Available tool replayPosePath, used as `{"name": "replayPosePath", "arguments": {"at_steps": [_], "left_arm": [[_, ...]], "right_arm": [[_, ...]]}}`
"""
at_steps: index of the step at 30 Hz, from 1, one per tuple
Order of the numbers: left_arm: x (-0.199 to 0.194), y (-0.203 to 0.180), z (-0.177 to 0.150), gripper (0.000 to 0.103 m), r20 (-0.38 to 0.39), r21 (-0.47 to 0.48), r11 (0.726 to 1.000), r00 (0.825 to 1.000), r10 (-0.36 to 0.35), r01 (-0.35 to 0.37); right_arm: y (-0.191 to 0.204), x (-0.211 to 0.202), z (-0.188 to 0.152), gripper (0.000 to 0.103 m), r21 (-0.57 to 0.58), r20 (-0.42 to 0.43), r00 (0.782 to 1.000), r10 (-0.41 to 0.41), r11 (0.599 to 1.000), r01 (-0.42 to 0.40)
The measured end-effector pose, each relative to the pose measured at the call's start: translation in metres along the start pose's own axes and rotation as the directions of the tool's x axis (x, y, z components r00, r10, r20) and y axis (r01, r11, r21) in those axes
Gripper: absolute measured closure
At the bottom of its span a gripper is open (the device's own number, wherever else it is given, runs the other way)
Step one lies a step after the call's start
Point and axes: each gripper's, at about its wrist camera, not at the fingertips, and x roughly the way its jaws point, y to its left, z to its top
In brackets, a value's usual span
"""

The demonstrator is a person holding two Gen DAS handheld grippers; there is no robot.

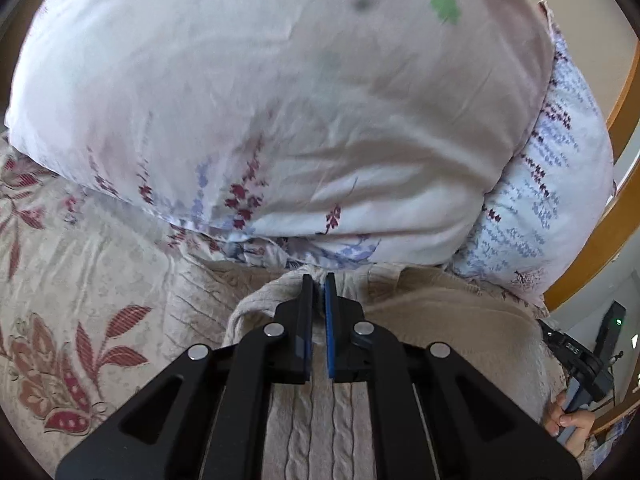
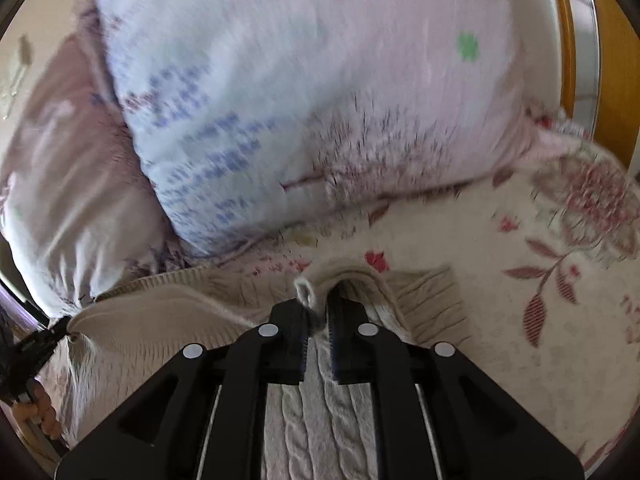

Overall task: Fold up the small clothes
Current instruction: 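Lower the folded hem onto the sweater and open both grippers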

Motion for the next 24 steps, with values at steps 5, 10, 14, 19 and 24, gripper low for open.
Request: {"name": "replayPosePath", "arguments": {"at_steps": [5,10,14,19,24], "left_arm": [[-0.014,0.002,0.002,0.055,0.0,-0.019,1.0,1.0,-0.005,0.005],[-0.055,0.016,-0.008,0.05,0.014,0.02,1.0,1.0,-0.02,0.019],[-0.071,0.03,-0.023,0.05,-0.016,0.031,1.0,1.0,0.006,-0.006],[-0.076,0.044,-0.045,0.052,-0.053,0.035,0.999,0.998,0.041,-0.04],[-0.077,0.05,-0.057,0.055,-0.073,0.026,0.999,0.997,0.036,-0.034]], "right_arm": [[-0.011,-0.015,0.002,0.05,0.062,0.009,1.0,0.014,0.998,-0.014],[-0.035,-0.06,-0.011,0.05,0.062,0.057,0.998,0.015,0.998,-0.018],[-0.055,-0.074,-0.031,0.06,0.052,0.008,1.0,0.011,0.999,-0.012],[-0.071,-0.073,-0.052,0.066,0.06,-0.045,0.999,0.003,0.998,0.0],[-0.069,-0.078,-0.061,0.066,0.045,-0.041,0.999,0.018,0.999,-0.016]]}}
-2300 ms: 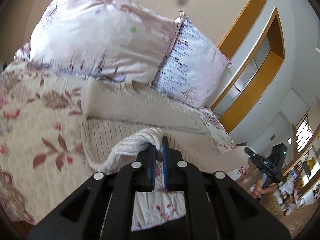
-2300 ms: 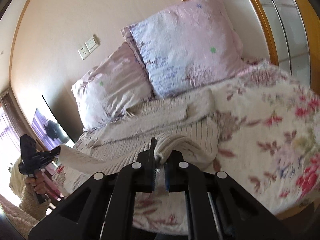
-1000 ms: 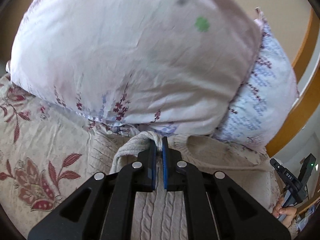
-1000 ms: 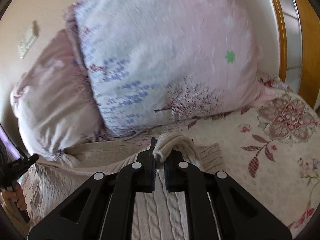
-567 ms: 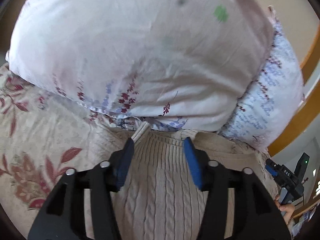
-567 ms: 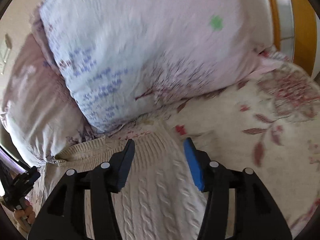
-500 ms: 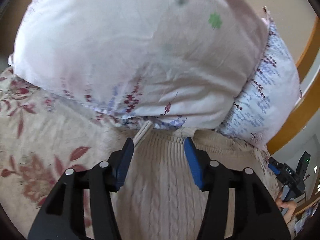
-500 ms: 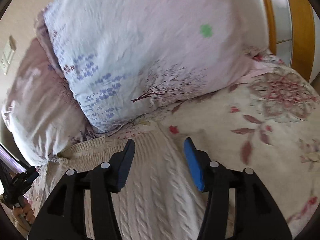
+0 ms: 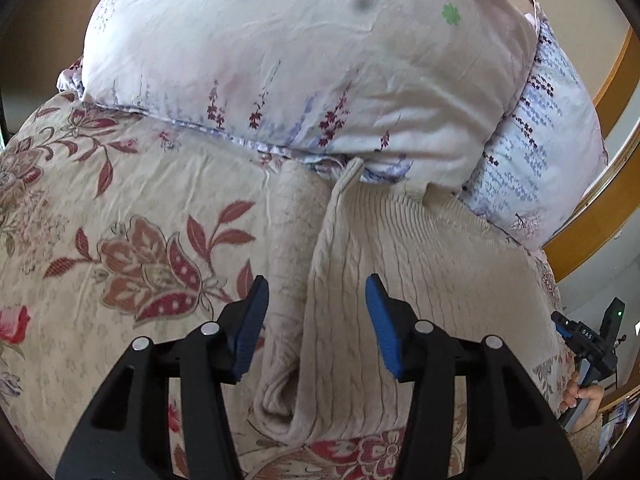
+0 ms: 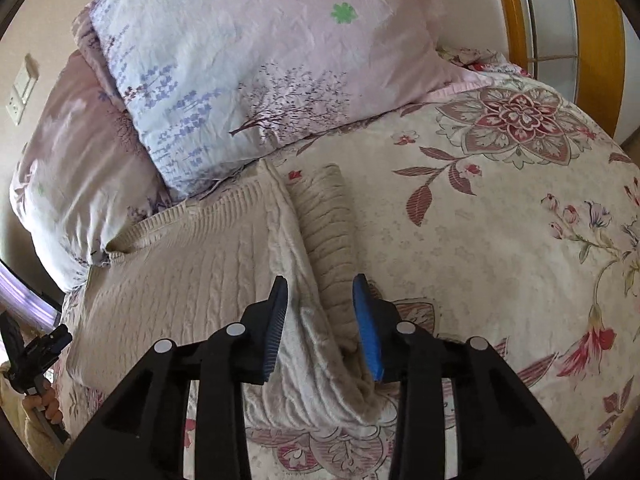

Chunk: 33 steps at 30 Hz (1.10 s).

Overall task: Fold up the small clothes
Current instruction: 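Lower the folded hem onto the sweater and open both grippers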

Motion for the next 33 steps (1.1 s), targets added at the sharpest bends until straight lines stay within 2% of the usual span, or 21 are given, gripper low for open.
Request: {"name": "replayPosePath", "arguments": {"at_steps": [3,6,8,9,10,19,27,33], "left_arm": [[0.002,-0.002,-0.006,0.06,-0.02,0.005,1.0,1.0,-0.009,0.009],[0.007,-0.006,-0.011,0.066,-0.039,0.026,1.0,0.999,-0.003,0.004],[0.011,-0.008,-0.012,0.072,-0.05,0.03,1.0,0.999,0.001,0.001],[0.012,-0.008,-0.013,0.082,-0.057,0.029,1.0,0.998,-0.006,0.007],[0.013,-0.009,-0.015,0.093,-0.067,0.029,1.0,0.998,-0.007,0.009],[0.004,-0.008,-0.013,0.096,-0.068,0.06,0.998,0.998,-0.01,0.014],[-0.003,0.0,-0.021,0.096,-0.08,0.072,0.997,0.996,-0.026,0.032],[0.005,0.003,-0.023,0.095,-0.094,0.056,0.998,0.995,-0.025,0.031]], "right_arm": [[0.008,-0.006,-0.001,0.066,-0.024,0.024,1.0,0.017,1.0,-0.016],[0.019,0.001,-0.003,0.066,-0.082,-0.004,1.0,-0.003,0.997,0.002],[0.023,0.008,-0.007,0.084,-0.114,-0.025,0.999,-0.027,0.993,0.024],[0.024,0.01,-0.009,0.091,-0.126,-0.031,0.999,-0.035,0.992,0.03],[0.025,0.01,-0.011,0.091,-0.129,-0.031,0.999,-0.033,0.991,0.029],[0.018,-0.014,-0.016,0.093,-0.062,0.022,1.0,-0.018,0.998,0.019],[0.015,-0.017,-0.027,0.093,-0.056,-0.01,0.996,-0.088,0.995,0.087],[0.014,-0.001,-0.027,0.093,-0.054,-0.037,0.99,-0.139,0.989,0.137]]}}
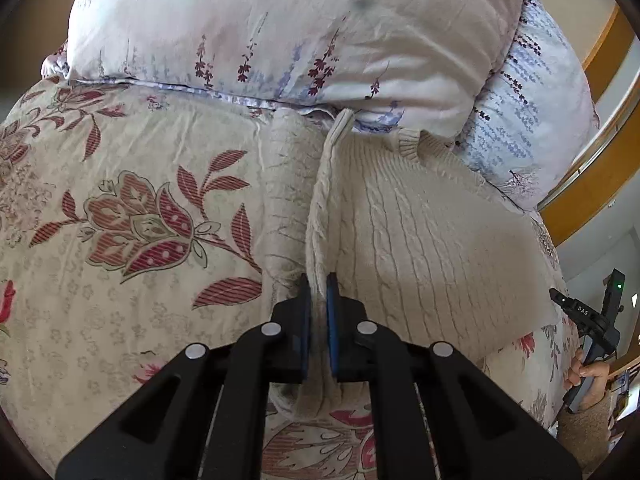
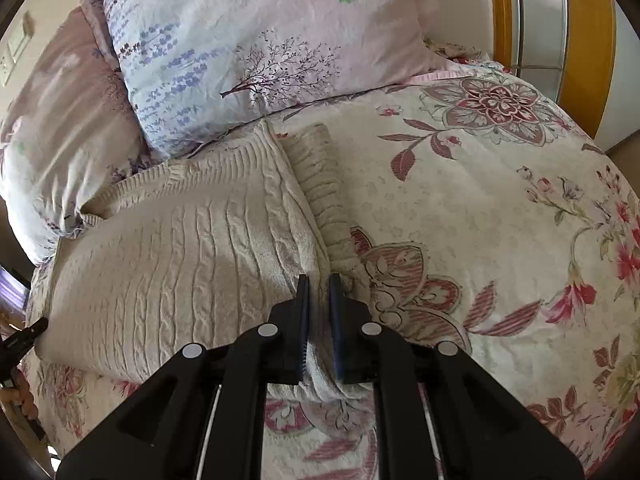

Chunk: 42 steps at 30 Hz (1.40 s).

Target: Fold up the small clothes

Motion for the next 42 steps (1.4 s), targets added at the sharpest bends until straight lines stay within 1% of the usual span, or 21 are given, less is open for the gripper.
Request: {"name": "replayPosePath", "arguments": {"at_steps": [2,5,7,9,10,11,12,16,18,21,23,25,27,28,30,33,36,37,38,39,42], "left_arm": [[-0.001,-0.001,0.0,0.094,0.001,-0.001,1.0,1.0,-0.003,0.003],[-0.001,0.0,0.001,0.091,-0.002,-0.009,1.0,1.0,-0.014,0.014],[-0.001,-0.001,0.001,0.088,-0.005,-0.01,1.0,1.0,-0.017,0.017],[-0.001,-0.001,0.001,0.087,-0.005,-0.011,1.0,1.0,-0.018,0.018],[0.0,-0.002,0.001,0.088,-0.005,-0.009,1.0,1.0,-0.016,0.016],[0.0,-0.002,0.001,0.09,-0.006,-0.006,1.0,1.0,-0.014,0.014],[-0.001,-0.002,0.0,0.095,-0.008,-0.004,1.0,1.0,-0.013,0.013],[-0.008,0.0,-0.004,0.096,-0.003,0.003,1.0,1.0,-0.014,0.014],[-0.005,0.001,-0.004,0.095,-0.012,0.009,1.0,1.0,-0.008,0.008],[-0.005,-0.001,-0.003,0.092,-0.014,0.012,1.0,1.0,0.001,-0.001],[-0.012,-0.005,-0.001,0.09,0.008,0.03,0.999,1.0,0.011,-0.012],[-0.022,-0.011,0.002,0.076,0.057,0.046,0.998,0.998,0.027,-0.029],[-0.029,-0.02,0.006,0.068,0.105,0.072,0.997,0.994,0.023,-0.03],[-0.027,-0.028,0.009,0.067,0.117,0.091,0.996,0.993,0.012,-0.022],[-0.018,-0.041,0.013,0.067,0.103,0.116,0.993,0.995,0.004,-0.016],[0.002,-0.054,0.018,0.067,0.08,0.142,0.989,0.996,0.039,-0.05],[0.021,-0.046,0.021,0.067,0.031,0.101,0.991,0.996,0.081,-0.084],[0.027,-0.039,0.02,0.07,0.018,0.08,0.992,0.996,0.092,-0.094],[0.028,-0.035,0.019,0.073,0.024,0.075,0.993,0.995,0.094,-0.095],[0.027,-0.033,0.018,0.076,0.029,0.074,0.993,0.995,0.095,-0.097],[0.027,-0.026,0.02,0.078,0.022,0.027,0.997,0.997,0.068,-0.069]], "right_arm": [[0.001,-0.001,0.0,0.092,-0.008,0.002,1.0,-0.001,1.0,0.001],[-0.003,-0.006,0.0,0.092,0.014,0.002,1.0,0.031,0.999,-0.031],[-0.003,-0.008,-0.001,0.087,0.021,-0.005,0.999,0.044,0.999,-0.044],[-0.001,-0.007,-0.002,0.086,0.017,-0.01,0.999,0.048,0.999,-0.048],[0.001,-0.007,-0.003,0.087,0.009,-0.012,0.999,0.049,0.999,-0.049],[0.002,-0.005,-0.004,0.091,-0.003,-0.012,0.999,0.046,0.999,-0.046],[0.002,-0.005,-0.005,0.093,-0.002,-0.012,0.999,0.042,0.999,-0.042],[-0.003,-0.015,-0.008,0.094,0.032,0.01,0.999,0.042,0.999,-0.042],[-0.007,-0.01,-0.009,0.094,0.051,-0.015,0.999,0.033,0.998,-0.032],[-0.001,-0.006,-0.007,0.093,0.023,-0.03,1.0,-0.003,1.0,0.004],[0.006,-0.014,-0.003,0.084,0.001,0.0,1.0,-0.014,1.0,0.014],[0.016,-0.023,0.002,0.066,-0.03,0.055,0.998,-0.018,0.999,0.02],[0.027,-0.025,0.007,0.062,-0.06,0.077,0.997,0.014,0.998,-0.009],[0.034,-0.023,0.01,0.062,-0.074,0.073,0.997,0.034,0.997,-0.029],[0.049,-0.011,0.012,0.062,-0.111,0.04,0.996,0.084,0.991,-0.079],[0.066,0.008,0.013,0.062,-0.159,0.016,0.998,0.056,0.986,-0.053],[0.058,0.023,0.011,0.061,-0.126,-0.026,1.0,0.003,0.992,-0.006],[0.053,0.03,0.007,0.061,-0.098,-0.054,0.998,0.011,0.995,-0.017],[0.049,0.028,0.004,0.061,-0.08,-0.038,0.999,0.035,0.996,-0.038],[0.049,0.027,0.002,0.061,-0.082,-0.037,0.999,0.033,0.996,-0.036],[0.052,0.025,-0.002,0.061,-0.074,-0.035,0.999,0.017,0.997,-0.019]]}}
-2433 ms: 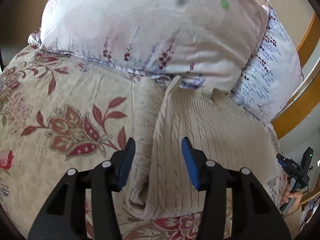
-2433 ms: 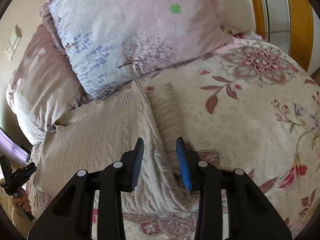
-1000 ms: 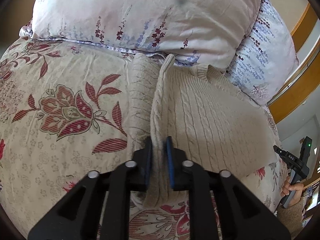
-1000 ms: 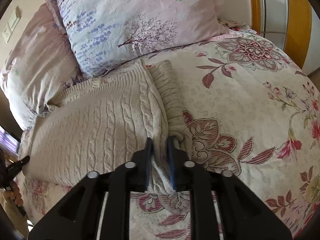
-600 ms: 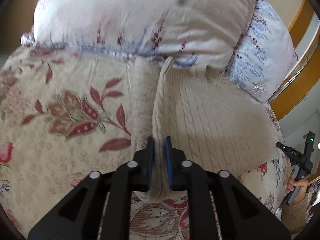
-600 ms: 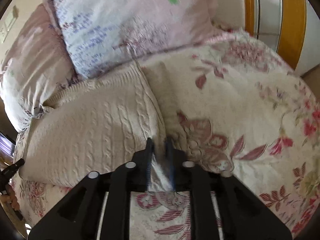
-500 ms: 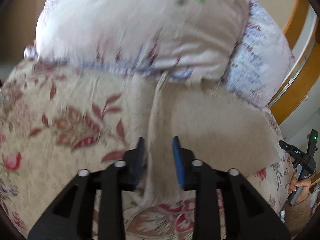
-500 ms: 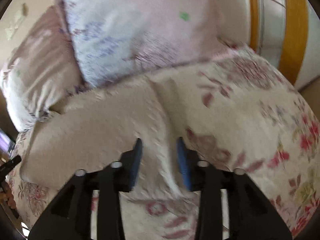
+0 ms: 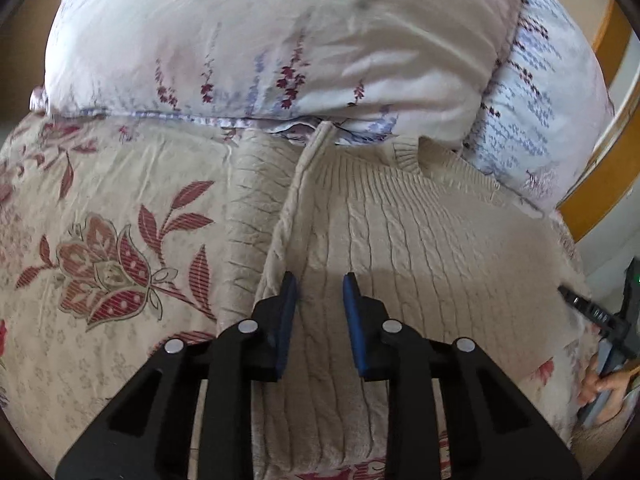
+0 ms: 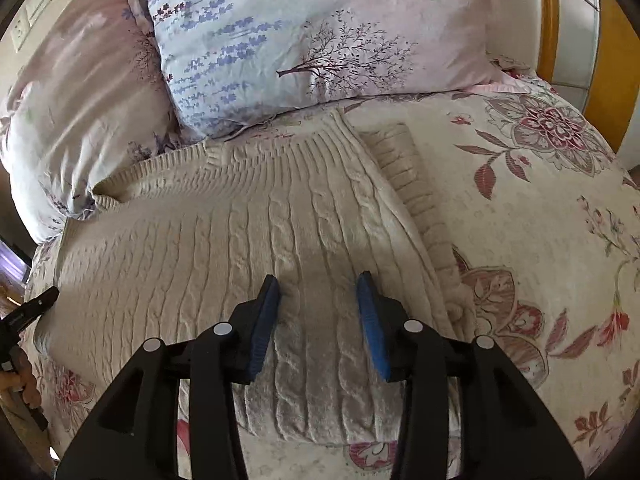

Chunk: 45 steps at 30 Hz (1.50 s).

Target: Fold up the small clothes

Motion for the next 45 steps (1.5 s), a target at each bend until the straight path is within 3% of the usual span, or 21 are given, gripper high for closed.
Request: {"name": "replayPosePath", "arguments": {"at_steps": [6,11,13,15,16,18,22,29,34,38,45], "left_arm": [[-0.003,0.011,-0.003,0.081,0.005,-0.05,0.998,0.999,-0.037,0.037],[-0.014,0.016,-0.006,0.08,-0.015,-0.091,0.993,0.997,-0.077,0.076],[-0.022,0.023,-0.006,0.067,-0.006,-0.138,0.981,0.99,-0.139,0.137],[-0.028,0.027,-0.002,0.057,0.01,-0.173,0.971,0.986,-0.163,0.163],[-0.03,0.03,0.001,0.05,0.02,-0.187,0.97,0.988,-0.152,0.153],[-0.031,0.034,0.007,0.048,0.035,-0.214,0.968,0.991,-0.129,0.133],[-0.022,0.043,0.02,0.043,0.02,-0.263,0.959,0.995,-0.102,0.103],[0.003,0.047,0.026,0.043,-0.039,-0.301,0.95,0.994,-0.106,0.089],[0.01,0.038,0.029,0.043,-0.032,-0.277,0.958,0.996,-0.085,0.073],[0.012,0.033,0.029,0.043,-0.023,-0.263,0.963,0.997,-0.067,0.059],[0.016,0.03,0.03,0.055,-0.022,-0.279,0.959,0.997,-0.068,0.059]], "right_arm": [[0.0,-0.006,-0.01,0.061,0.013,0.033,0.999,-0.003,1.0,0.003],[-0.001,-0.014,-0.007,0.06,0.022,-0.024,0.999,-0.03,0.999,0.031],[0.005,-0.017,-0.006,0.056,0.018,-0.05,0.996,-0.078,0.997,0.079],[0.013,-0.027,-0.005,0.055,0.009,-0.019,0.998,-0.054,0.999,0.054],[0.018,-0.031,-0.003,0.049,0.002,-0.001,1.0,-0.027,1.0,0.027],[0.034,-0.035,0.002,0.04,-0.03,0.029,0.999,0.015,0.999,-0.014],[0.069,-0.027,0.009,0.039,-0.128,0.046,0.997,0.062,0.99,-0.056],[0.093,0.012,0.008,0.039,-0.163,-0.027,0.998,0.05,0.985,-0.054],[0.102,0.024,-0.003,0.034,-0.235,0.008,1.0,-0.025,0.972,0.027],[0.098,0.026,-0.006,0.033,-0.246,0.022,0.999,-0.027,0.969,0.032],[0.098,0.027,-0.004,0.032,-0.246,0.02,1.0,-0.019,0.969,0.023]]}}
